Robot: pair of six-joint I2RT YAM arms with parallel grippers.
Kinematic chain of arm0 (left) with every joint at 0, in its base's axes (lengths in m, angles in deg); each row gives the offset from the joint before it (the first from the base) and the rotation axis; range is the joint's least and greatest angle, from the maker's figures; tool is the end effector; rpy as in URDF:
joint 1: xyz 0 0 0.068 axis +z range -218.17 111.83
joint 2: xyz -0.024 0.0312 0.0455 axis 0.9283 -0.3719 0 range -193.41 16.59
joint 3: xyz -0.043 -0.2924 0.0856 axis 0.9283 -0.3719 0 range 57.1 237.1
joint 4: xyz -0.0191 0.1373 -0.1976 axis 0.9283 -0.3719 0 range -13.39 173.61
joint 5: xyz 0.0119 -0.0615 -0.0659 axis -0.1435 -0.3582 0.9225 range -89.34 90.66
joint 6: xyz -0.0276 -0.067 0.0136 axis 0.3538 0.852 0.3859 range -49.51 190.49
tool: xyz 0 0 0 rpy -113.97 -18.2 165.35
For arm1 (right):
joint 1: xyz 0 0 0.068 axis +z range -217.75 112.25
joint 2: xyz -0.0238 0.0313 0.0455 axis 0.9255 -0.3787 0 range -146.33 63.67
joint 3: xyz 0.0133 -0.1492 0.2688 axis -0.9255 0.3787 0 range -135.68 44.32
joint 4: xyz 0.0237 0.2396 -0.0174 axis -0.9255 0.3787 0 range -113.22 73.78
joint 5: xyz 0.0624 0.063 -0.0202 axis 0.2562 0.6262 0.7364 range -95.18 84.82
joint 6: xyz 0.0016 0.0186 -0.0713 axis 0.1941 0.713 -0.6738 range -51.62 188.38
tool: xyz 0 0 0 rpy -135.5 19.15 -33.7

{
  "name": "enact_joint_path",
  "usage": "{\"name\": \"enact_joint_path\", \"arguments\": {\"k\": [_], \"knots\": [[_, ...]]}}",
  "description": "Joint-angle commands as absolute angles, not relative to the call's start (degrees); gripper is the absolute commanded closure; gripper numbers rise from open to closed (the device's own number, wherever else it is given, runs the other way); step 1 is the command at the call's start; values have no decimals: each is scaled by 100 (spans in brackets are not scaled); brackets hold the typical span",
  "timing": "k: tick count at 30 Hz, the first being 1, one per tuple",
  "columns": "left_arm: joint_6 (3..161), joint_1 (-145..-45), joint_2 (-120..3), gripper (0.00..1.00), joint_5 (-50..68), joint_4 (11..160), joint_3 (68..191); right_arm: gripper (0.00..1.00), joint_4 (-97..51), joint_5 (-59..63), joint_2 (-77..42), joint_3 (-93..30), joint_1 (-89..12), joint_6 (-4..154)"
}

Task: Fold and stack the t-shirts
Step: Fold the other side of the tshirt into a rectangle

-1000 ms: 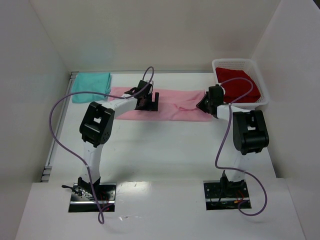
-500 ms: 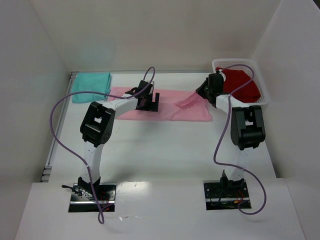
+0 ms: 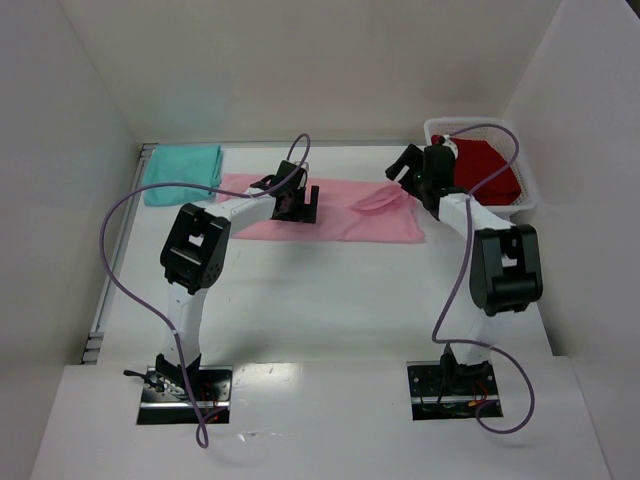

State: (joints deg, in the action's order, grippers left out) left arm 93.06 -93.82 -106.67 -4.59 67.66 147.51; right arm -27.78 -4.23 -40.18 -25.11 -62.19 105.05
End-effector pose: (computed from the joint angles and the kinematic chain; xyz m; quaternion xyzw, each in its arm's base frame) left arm 0.4476 -0.2088 0.1916 0.0090 0.9352 -0.1044 0.3383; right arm 0.4256 0.0424 0.2605 0.2281 0.8349 0.1872 0.4647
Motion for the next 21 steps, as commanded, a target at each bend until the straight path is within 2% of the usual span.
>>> {"name": "enact_joint_path", "arguments": {"k": [1,5,9,10,13,21], "knots": [[9264,-9392,-10865,1,-426,6621,14807,11,-3078,-360,-2960,-2170,-6265,10380],[9264,-9392,-10865,1,-426,6621,14807,11,-2999,-229,-2642,-1722,-6265,10380],[9264,-9392,-10865,1,-373,6621,14807,37,-3139,79,-2572,-1360,-6265,10266],[9264,-9392,-10865,1,-373,6621,14807,50,-3087,141,-2572,-1308,-6265,10214],[9264,-9392,-10865,1,-373,6621,14807,63,-2806,72,-2905,-1360,-6002,10047],[9212,-9392,-10865,1,-373,6621,14807,62,-2753,-43,-3704,-1554,-5633,10046]]}}
